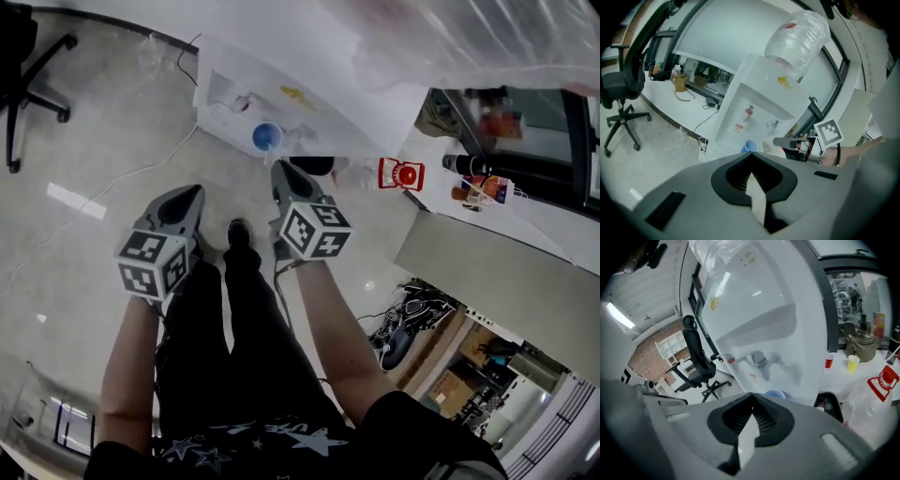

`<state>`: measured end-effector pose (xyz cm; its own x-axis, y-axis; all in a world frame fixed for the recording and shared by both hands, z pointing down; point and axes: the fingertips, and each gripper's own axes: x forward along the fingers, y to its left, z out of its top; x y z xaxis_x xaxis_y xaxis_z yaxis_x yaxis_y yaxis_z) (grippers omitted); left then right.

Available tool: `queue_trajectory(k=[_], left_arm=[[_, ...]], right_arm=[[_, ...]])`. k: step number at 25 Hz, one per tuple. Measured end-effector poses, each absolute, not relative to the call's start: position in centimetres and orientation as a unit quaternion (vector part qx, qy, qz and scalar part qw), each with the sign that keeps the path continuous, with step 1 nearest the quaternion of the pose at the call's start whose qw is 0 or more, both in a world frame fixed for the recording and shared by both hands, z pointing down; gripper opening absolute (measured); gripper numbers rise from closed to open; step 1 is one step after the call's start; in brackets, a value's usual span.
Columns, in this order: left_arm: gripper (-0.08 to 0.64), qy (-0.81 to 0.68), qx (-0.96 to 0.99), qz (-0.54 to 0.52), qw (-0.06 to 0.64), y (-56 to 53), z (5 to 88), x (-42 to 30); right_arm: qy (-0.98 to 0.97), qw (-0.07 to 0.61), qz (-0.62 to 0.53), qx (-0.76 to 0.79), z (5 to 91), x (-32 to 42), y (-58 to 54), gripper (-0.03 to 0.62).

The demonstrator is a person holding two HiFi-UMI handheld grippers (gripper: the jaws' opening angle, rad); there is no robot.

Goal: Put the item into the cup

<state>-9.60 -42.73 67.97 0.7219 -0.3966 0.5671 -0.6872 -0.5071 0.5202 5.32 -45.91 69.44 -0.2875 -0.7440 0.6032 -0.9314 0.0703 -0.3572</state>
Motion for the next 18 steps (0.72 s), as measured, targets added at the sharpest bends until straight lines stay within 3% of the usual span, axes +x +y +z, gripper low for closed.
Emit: queue_trajectory(k=[18], left_arm=[[0.006, -0.336, 0.833, 0.195, 0.393, -44.5, 71.9, -8.9]], right_arm=[[-0.714, 0.142, 0.355, 0.587, 75.4, 6.6, -50.2, 0.002]])
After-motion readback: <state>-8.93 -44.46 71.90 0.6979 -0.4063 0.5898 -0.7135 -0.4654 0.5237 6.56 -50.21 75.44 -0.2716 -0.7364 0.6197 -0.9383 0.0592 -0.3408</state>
